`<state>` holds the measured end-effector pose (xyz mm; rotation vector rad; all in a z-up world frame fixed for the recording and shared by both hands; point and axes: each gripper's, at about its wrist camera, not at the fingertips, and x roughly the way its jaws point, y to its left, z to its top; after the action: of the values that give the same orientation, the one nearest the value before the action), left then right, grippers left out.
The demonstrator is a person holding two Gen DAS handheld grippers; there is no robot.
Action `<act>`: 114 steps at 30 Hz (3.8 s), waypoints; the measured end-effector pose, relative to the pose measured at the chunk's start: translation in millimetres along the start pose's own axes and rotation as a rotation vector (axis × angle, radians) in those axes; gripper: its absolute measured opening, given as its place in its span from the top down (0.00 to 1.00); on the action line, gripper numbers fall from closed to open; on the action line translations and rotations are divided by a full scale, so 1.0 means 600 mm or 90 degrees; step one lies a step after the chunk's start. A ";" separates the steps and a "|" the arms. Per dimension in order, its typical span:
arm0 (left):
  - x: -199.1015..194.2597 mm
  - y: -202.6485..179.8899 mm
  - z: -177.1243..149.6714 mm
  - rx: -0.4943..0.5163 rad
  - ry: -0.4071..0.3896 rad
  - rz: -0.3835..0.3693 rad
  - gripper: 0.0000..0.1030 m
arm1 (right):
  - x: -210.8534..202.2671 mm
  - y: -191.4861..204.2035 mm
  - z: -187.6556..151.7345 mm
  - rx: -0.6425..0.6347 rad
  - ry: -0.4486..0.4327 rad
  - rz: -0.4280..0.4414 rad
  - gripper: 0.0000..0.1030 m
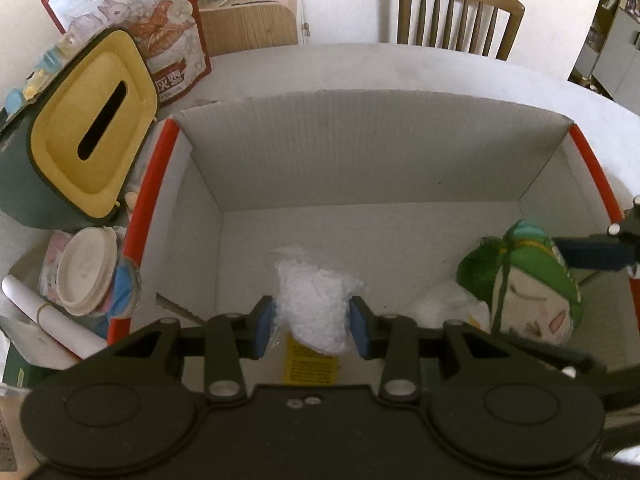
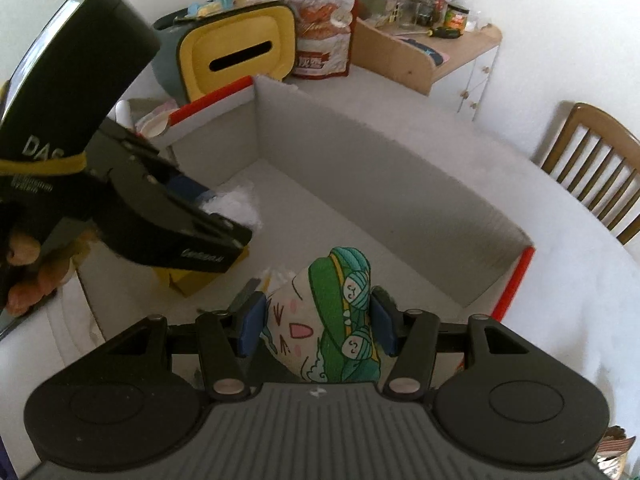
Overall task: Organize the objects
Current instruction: 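Carry the doll pillow and tissue bag over the cardboard box, then open both tools to drop the pillow and tissue bag into the box, then move both tools back over the table toward the remaining items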
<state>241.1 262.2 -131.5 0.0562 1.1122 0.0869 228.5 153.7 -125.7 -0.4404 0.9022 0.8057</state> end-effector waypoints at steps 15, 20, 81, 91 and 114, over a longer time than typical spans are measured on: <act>0.020 0.007 0.008 -0.005 0.034 -0.008 0.46 | -0.004 -0.010 -0.010 0.028 0.003 0.014 0.33; 0.011 0.005 0.009 -0.003 0.021 -0.007 0.39 | -0.026 -0.018 -0.012 0.040 -0.021 0.009 0.32; -0.247 -0.314 -0.050 0.076 -0.196 -0.137 0.07 | -0.457 -0.252 -0.314 0.278 -0.260 -0.088 0.18; -0.230 -0.395 -0.071 0.096 -0.192 -0.157 0.01 | -0.464 -0.323 -0.402 0.317 -0.234 -0.169 0.18; -0.115 -0.537 -0.129 0.096 -0.133 -0.159 0.01 | -0.336 -0.469 -0.506 0.388 -0.120 -0.210 0.18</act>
<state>154.7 -65.2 -133.0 0.0593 0.9083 -0.2231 215.7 -306.7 -126.2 0.0265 0.8225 0.2395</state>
